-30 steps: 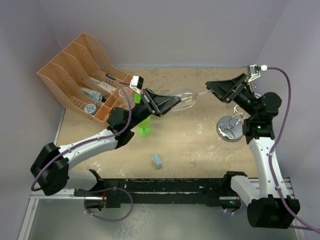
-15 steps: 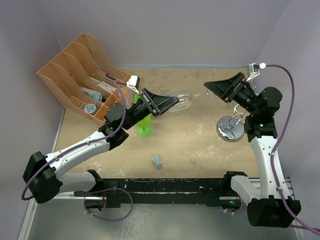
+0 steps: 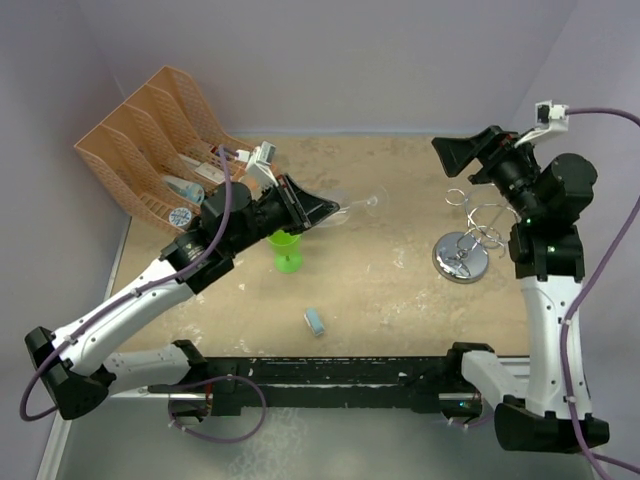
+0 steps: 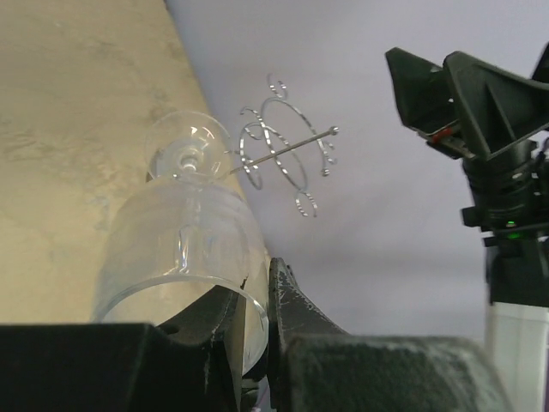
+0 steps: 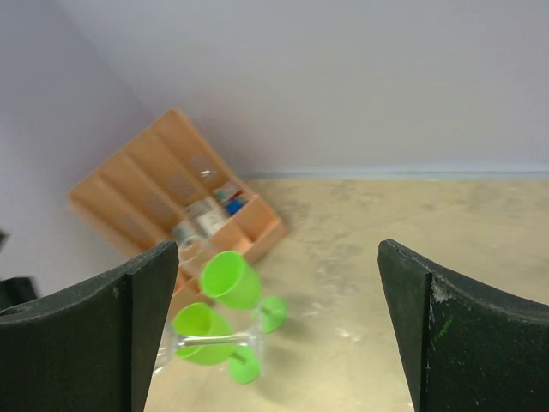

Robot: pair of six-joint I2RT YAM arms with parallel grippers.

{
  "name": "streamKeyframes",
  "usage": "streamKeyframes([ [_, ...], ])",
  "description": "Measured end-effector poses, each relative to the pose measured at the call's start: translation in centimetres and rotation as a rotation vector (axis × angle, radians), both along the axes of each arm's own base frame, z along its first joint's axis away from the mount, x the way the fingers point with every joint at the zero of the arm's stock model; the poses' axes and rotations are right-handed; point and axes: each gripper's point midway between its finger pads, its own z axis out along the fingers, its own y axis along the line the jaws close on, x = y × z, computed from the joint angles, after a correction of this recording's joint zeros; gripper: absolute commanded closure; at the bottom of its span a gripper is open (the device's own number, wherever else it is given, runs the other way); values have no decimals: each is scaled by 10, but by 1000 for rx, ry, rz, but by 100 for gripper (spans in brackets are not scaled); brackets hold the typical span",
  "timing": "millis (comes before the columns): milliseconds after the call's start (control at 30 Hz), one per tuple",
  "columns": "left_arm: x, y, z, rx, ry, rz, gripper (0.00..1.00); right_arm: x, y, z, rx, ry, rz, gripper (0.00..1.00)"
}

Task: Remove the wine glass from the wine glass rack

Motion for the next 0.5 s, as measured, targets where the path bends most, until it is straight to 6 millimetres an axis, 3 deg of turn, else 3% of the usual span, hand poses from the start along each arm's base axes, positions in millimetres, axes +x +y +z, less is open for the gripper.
streamKeyframes([
  [100, 3, 3, -8, 107, 4, 13, 100, 2, -25, -4, -71, -6, -154, 0],
  [200, 7, -3, -17, 210, 16, 15, 100, -11, -48, 2, -133, -43, -287, 0],
  [333, 8, -25, -37, 368, 33, -19, 100, -46, -68, 29, -185, -161, -419, 0],
  [500, 13, -39, -76, 595, 80, -37, 100, -101, -78, 63, -212, -326, -505, 0],
])
